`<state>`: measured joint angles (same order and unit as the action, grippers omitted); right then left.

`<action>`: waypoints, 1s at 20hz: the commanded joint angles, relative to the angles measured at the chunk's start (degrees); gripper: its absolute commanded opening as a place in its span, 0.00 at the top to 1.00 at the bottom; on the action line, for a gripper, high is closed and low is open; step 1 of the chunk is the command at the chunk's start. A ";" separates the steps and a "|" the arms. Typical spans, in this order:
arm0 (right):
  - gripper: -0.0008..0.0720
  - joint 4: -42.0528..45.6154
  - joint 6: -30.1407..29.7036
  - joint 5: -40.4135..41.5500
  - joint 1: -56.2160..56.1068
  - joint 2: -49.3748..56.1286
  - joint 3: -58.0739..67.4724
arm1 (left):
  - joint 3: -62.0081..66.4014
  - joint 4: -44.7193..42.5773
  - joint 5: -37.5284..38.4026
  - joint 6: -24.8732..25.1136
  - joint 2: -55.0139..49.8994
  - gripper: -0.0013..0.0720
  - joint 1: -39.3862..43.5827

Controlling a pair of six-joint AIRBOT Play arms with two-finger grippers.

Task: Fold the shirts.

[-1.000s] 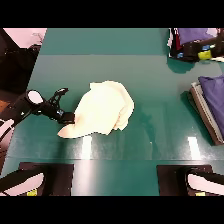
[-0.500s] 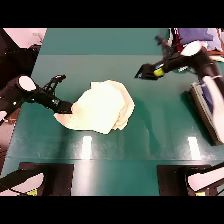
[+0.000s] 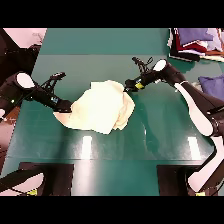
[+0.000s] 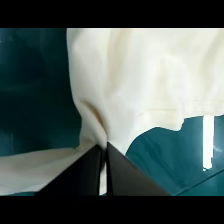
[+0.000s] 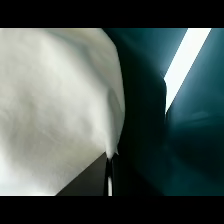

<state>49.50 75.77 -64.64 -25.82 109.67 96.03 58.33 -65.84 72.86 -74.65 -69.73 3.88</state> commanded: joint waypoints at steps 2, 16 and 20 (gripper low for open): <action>0.97 0.22 -0.81 1.99 1.62 -4.72 0.04 | 4.00 -0.22 1.66 -0.31 0.22 0.95 -0.04; 0.97 9.16 4.48 -6.34 10.27 -54.53 0.02 | 54.18 5.95 3.63 -0.35 10.84 0.95 -0.04; 0.97 13.55 10.08 -10.75 2.10 -55.98 -2.36 | 50.64 2.12 4.55 -0.37 8.52 0.95 -0.04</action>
<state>59.24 81.52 -72.49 -19.25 56.01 95.18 109.60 -61.89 77.17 -75.02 -60.18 3.88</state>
